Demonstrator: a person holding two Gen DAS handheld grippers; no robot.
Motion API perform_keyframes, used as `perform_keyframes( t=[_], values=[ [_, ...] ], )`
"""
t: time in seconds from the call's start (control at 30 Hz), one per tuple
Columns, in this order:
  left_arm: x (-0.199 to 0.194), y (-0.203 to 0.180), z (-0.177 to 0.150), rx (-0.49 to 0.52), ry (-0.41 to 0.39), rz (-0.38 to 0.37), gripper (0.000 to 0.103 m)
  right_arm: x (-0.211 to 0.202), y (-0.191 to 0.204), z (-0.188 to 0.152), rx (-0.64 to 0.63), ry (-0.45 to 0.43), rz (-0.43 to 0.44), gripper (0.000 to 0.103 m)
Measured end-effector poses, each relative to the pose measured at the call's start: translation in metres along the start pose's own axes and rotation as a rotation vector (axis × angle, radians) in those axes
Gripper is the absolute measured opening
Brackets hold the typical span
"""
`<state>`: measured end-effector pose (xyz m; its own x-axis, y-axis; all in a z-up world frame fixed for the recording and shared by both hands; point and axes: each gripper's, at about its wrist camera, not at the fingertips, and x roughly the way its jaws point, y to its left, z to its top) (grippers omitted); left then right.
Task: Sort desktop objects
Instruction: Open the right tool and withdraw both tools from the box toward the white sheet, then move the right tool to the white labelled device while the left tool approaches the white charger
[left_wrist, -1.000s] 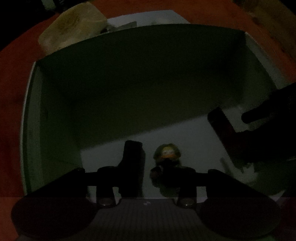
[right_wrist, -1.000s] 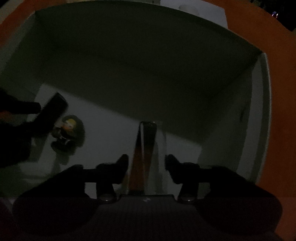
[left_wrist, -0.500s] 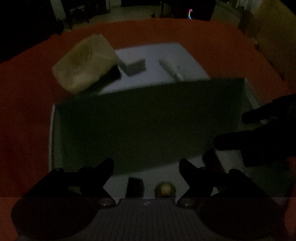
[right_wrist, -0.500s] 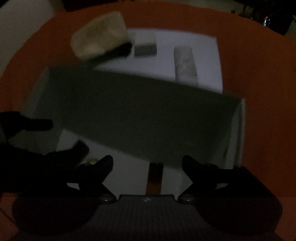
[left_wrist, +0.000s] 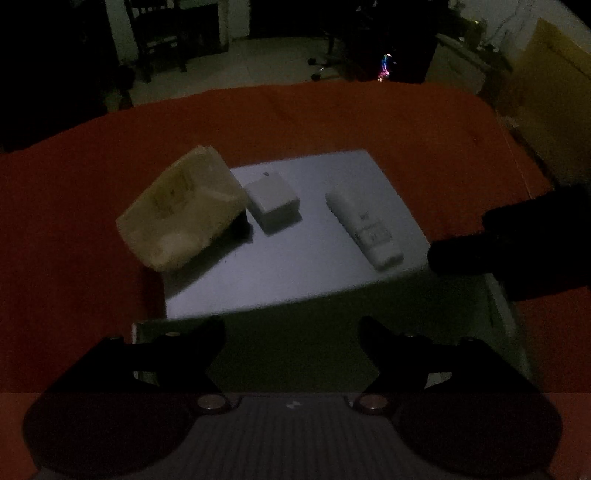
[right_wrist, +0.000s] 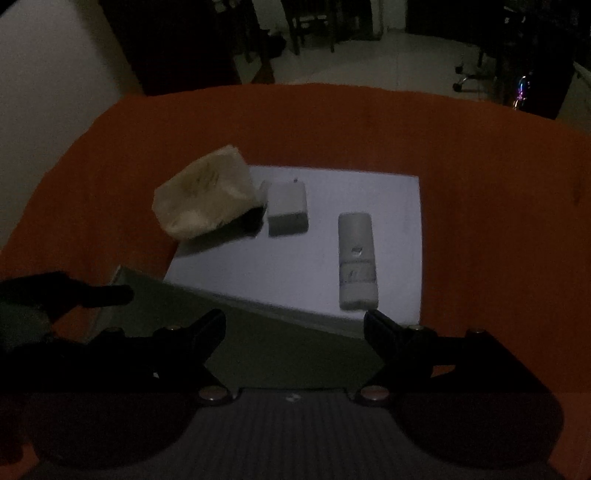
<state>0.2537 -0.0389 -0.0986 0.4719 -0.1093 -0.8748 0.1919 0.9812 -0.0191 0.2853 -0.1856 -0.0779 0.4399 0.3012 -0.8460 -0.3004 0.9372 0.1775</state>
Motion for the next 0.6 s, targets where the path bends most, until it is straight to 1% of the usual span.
perform_keyframes(
  t=[0.23, 0.4, 0.47, 0.53, 0.6],
  values=[
    [0.012, 0.019, 0.031, -0.048, -0.01, 0.009, 0.079, 0.01, -0.011, 0.03, -0.008, -0.027, -0.012, 0.085],
    [0.028, 0.027, 0.047, -0.039, -0.013, 0.046, 0.079, 0.026, -0.024, 0.051, 0.01, -0.033, -0.026, 0.085],
    [0.035, 0.028, 0.054, -0.043, -0.021, 0.048, 0.08, 0.032, -0.028, 0.058, 0.01, -0.033, -0.04, 0.085],
    [0.044, 0.029, 0.058, -0.05, -0.022, 0.051, 0.086, 0.039, -0.032, 0.064, 0.009, -0.031, -0.041, 0.085],
    [0.052, 0.029, 0.061, -0.057, -0.021, 0.054, 0.087, 0.045, -0.036, 0.07, 0.008, -0.035, -0.045, 0.085]
  ],
)
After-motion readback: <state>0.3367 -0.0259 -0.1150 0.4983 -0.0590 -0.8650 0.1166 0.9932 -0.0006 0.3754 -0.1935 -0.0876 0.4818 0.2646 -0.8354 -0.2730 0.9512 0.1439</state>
